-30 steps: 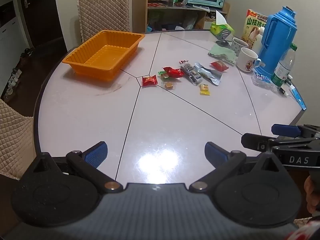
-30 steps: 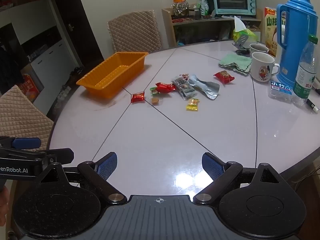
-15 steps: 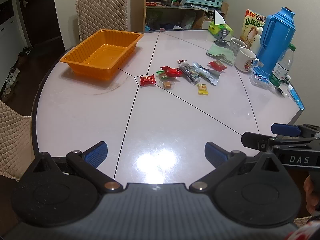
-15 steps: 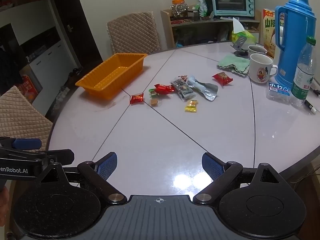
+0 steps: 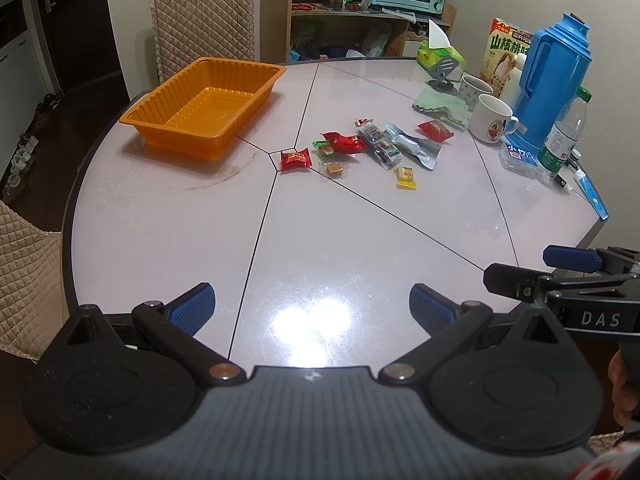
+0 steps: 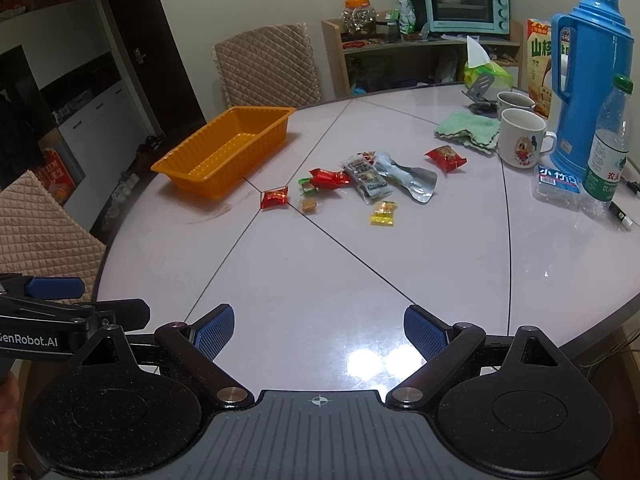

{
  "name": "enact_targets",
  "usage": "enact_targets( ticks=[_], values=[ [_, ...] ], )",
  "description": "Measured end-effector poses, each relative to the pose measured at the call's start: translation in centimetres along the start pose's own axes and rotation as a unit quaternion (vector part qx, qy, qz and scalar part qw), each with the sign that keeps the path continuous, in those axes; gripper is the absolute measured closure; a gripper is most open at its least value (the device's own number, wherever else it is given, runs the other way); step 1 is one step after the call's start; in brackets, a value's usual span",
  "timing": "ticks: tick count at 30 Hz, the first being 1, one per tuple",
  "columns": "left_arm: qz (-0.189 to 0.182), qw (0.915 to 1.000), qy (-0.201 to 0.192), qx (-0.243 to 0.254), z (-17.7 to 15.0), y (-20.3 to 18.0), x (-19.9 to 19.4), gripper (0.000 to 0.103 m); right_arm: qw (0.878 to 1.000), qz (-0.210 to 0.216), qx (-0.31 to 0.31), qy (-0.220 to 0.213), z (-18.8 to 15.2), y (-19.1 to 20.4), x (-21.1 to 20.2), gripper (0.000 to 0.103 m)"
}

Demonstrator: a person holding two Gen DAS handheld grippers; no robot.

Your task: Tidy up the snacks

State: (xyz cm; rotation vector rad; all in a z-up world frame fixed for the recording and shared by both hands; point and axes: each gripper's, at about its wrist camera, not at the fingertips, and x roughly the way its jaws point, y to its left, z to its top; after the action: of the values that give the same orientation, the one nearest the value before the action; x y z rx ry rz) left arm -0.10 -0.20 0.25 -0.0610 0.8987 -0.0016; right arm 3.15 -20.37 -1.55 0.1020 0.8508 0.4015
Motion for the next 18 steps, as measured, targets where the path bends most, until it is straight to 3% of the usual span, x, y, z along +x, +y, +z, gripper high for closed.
enact_targets(
  ticks=[18],
  values=[
    [-0.005,1.0,0.001,0.004,0.15,-0.23,0.22,0.0,1.0,-0.002,0.002,-0.004,0.24,-0.14,-0.15,0.012]
  ],
)
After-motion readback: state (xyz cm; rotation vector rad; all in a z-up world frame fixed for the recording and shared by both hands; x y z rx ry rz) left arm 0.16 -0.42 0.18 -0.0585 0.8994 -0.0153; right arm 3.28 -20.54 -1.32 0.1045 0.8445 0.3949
